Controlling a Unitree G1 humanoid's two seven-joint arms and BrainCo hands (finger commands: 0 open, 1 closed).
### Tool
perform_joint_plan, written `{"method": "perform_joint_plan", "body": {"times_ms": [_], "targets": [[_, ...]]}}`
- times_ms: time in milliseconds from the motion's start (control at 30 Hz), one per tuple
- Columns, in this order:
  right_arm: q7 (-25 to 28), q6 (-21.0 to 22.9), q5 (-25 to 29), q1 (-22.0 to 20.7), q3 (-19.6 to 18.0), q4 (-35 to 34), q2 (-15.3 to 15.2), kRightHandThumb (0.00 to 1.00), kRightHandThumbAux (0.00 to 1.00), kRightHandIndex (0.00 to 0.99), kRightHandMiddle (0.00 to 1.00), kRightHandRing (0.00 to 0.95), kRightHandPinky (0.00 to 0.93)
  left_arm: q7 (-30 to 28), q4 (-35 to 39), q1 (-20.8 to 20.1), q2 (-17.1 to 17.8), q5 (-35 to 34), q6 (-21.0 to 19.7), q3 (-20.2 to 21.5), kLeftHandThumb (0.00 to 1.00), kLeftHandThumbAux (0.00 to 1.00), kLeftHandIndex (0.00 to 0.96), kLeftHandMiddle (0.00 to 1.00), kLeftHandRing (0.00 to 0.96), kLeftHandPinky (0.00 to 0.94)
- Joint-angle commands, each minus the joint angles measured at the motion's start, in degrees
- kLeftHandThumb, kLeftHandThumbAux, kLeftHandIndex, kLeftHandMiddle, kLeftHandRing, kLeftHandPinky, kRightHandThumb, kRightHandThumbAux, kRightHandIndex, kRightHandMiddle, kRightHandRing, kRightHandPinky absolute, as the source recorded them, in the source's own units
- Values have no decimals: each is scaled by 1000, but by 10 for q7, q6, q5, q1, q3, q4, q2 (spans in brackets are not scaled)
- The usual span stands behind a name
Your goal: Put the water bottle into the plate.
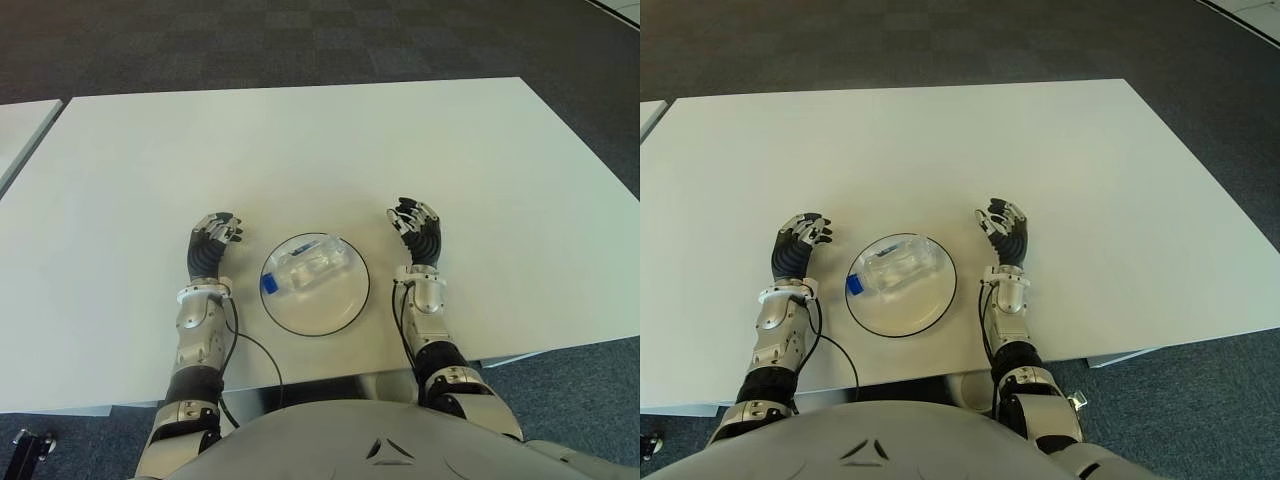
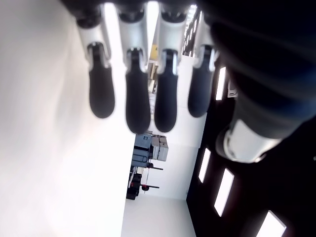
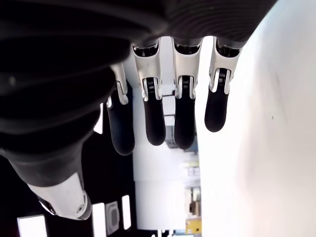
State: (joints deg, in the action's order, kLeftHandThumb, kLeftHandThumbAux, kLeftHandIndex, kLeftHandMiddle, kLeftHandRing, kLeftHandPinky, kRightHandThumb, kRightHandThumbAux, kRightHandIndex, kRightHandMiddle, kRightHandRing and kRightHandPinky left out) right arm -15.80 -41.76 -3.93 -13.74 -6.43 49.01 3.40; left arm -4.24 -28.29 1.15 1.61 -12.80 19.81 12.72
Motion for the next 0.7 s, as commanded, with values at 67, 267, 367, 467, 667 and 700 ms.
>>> {"method": "perform_joint_plan", "body": {"times_ms": [67,267,367,467,667,700], "targets": [[-35,-30,2,1,-11,54,18,709,726,434,617,624,633,2,-27,21,-1,5,-24,2,837,673,433,472,530,516],[-79,-55,-14,-8,-8,81,20,709,726,434,639,648,654,3,-26,21,-2,5,-26,4,837,673,433,471,529,515],[-89,-62,-19,-12,-6,92,20,709,726,434,645,652,653,2,-28,21,-1,5,-24,5,837,673,433,471,528,515],[-94,-69,-21,-16,-4,101,18,709,726,435,648,655,656,2,-29,20,0,6,-23,5,837,673,434,471,527,515],[-101,-80,-34,-21,4,113,13,709,726,435,655,662,665,2,-29,20,0,5,-27,6,837,674,431,472,528,519],[-102,-81,-35,-21,5,114,12,709,726,435,657,665,671,2,-29,19,0,5,-27,6,837,674,430,473,529,519]]}}
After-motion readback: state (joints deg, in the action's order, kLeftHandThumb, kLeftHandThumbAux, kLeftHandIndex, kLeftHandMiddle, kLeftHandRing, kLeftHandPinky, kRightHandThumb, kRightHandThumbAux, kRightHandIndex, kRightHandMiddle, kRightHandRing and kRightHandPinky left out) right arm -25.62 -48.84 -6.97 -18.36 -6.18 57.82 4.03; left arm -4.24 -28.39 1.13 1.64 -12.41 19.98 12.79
